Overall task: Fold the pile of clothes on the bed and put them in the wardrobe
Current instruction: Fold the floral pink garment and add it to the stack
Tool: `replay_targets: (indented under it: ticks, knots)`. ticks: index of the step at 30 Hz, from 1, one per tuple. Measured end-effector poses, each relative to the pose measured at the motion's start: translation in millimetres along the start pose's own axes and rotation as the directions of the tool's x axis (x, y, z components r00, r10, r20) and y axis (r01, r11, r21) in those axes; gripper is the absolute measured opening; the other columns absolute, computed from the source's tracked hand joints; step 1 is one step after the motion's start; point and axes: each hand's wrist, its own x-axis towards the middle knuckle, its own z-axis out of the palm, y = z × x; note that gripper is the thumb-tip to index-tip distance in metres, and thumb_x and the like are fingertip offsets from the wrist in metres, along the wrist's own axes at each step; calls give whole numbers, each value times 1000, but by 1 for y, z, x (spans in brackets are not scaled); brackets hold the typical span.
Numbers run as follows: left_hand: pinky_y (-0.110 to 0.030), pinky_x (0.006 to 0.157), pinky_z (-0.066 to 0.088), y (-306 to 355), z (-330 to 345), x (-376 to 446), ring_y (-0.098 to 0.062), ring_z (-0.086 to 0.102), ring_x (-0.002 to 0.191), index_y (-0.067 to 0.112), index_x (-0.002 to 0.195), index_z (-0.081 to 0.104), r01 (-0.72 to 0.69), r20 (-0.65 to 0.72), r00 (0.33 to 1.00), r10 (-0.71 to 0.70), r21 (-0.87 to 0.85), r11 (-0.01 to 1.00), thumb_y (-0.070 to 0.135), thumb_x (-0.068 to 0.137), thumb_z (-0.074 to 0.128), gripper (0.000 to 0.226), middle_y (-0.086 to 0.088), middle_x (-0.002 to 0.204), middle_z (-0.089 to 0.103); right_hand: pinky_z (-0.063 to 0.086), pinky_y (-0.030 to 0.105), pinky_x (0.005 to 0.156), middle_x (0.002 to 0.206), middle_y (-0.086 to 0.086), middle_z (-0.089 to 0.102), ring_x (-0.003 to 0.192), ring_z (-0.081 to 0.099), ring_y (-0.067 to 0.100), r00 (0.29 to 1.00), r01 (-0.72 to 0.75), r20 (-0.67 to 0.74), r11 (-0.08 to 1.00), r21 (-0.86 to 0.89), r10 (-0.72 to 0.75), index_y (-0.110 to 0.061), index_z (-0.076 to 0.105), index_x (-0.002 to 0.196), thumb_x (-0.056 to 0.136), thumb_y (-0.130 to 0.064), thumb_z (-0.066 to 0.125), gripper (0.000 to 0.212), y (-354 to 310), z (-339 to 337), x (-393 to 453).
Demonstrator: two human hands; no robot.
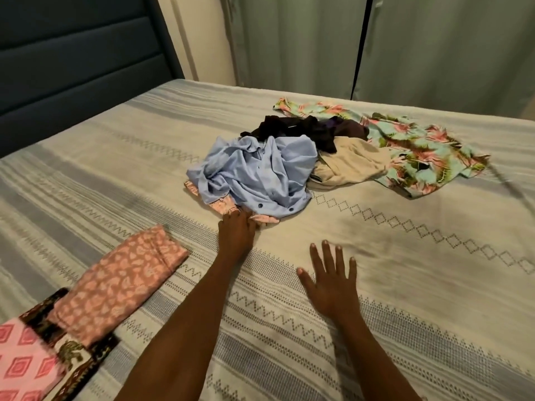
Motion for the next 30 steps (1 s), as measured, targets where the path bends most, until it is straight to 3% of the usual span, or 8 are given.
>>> replay_targets:
  ticks: [5, 11, 14, 19, 22, 26, 28, 30]
  knots:
    - [-29, 56, 25, 13, -24, -70, -16, 41, 52, 19, 57, 47, -100, 12, 994, 109, -325, 941, 31, 84, 50, 30, 0, 55, 46, 1, 57, 121, 167, 7, 11, 154, 5, 32, 999, -40, -4, 999, -17, 40, -27, 17, 158, 100, -65, 27, 71, -12, -9, -15]
    - [-35, 67, 39, 42, -24, -183, -22, 43, 80, 12, 67, 55, -239, 134, 945, 298, -340, 910, 33, 83, 57, 27, -4, 83, 43, 14, 48, 121, 162, 1, 26, 151, 22, 24, 999, -44, 37, 989, 144, 39, -23, 35, 154, 101, -51, 14, 63, -9, -26, -72]
    - [-35, 66, 41, 69, -34, -230, -25, 48, 78, 12, 63, 51, -289, 196, 897, 395, -416, 862, 35, 82, 59, 30, -9, 82, 46, 34, 33, 108, 145, 0, 54, 133, 51, 22, 998, -57, -9, 916, 398, 66, -22, 56, 139, 104, -38, 31, 45, 2, -43, -117]
    - [-40, 83, 44, 108, -66, -274, -34, 59, 93, 7, 74, 68, -543, 399, 638, 659, -373, 752, 41, 86, 50, 41, -16, 95, 64, 44, 17, 84, 121, -7, 67, 108, 61, 9, 932, -241, 24, 571, 785, 361, -24, 65, 125, 103, -25, 52, 25, 14, -87, -193]
    - [-40, 81, 47, 135, -80, -304, -34, 60, 95, 5, 80, 71, -561, 486, 498, 718, -451, 694, 29, 85, 55, 29, -14, 100, 68, 49, 19, 85, 116, -15, 68, 104, 63, 2, 969, -208, 70, 639, 740, 235, -31, 66, 120, 98, -26, 62, 23, 31, -105, -232]
    - [-30, 92, 48, 153, -97, -330, -23, 62, 106, 6, 99, 77, -291, 598, 381, 705, -646, 705, 0, 78, 47, 37, -12, 113, 71, 54, 34, 78, 98, -9, 74, 84, 67, 9, 982, -188, 78, 821, 538, 174, -28, 73, 107, 92, -29, 55, 24, 61, -125, -278]
    - [-33, 91, 51, 154, -106, -331, -24, 66, 101, 4, 97, 75, -236, 589, 436, 680, -654, 719, 3, 80, 52, 29, -13, 106, 72, 52, 33, 70, 90, -11, 72, 73, 64, 11, 961, -272, 181, 848, 454, 211, -37, 72, 97, 92, -22, 53, 24, 71, -134, -295]
    - [-40, 92, 48, 152, -109, -329, -33, 60, 109, 8, 109, 69, -394, 504, 585, 635, -508, 766, 7, 83, 60, 28, -15, 116, 64, 49, 32, 72, 91, -10, 71, 78, 62, 12, 946, -306, 231, 859, 410, 226, -38, 72, 86, 85, -27, 57, 19, 76, -144, -310]
